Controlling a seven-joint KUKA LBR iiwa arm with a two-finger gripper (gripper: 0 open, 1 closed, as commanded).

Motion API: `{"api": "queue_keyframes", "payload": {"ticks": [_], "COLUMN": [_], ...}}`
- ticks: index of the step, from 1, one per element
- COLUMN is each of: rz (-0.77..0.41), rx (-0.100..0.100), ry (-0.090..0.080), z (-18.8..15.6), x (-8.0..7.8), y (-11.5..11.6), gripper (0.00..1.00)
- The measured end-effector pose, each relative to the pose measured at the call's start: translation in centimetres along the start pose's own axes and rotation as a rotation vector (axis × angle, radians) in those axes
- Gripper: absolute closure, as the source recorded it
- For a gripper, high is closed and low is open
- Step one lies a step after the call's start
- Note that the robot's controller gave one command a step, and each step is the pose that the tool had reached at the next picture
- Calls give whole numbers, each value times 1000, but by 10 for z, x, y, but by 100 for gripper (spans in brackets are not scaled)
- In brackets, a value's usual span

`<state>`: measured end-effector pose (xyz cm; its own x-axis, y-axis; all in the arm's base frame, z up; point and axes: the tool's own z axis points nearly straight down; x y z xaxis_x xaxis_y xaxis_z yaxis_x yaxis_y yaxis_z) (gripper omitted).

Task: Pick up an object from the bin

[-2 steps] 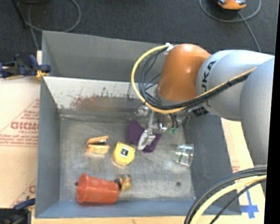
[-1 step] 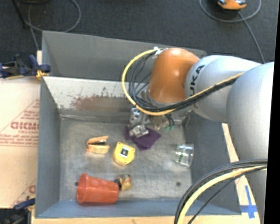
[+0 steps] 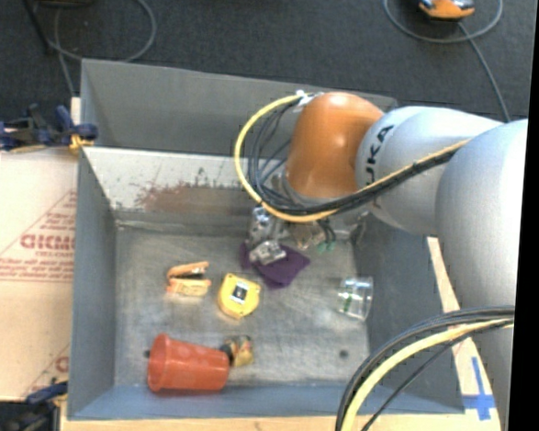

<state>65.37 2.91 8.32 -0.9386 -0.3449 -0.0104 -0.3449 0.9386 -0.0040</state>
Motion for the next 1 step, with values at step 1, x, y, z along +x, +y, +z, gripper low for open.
{"api": "queue_keyframes", "payload": {"ticks": [1], "rz": [-37], "rx": [-3], "ry": [4], "z": [-128], "x": [-5], "y": [28], "gripper": [100]}}
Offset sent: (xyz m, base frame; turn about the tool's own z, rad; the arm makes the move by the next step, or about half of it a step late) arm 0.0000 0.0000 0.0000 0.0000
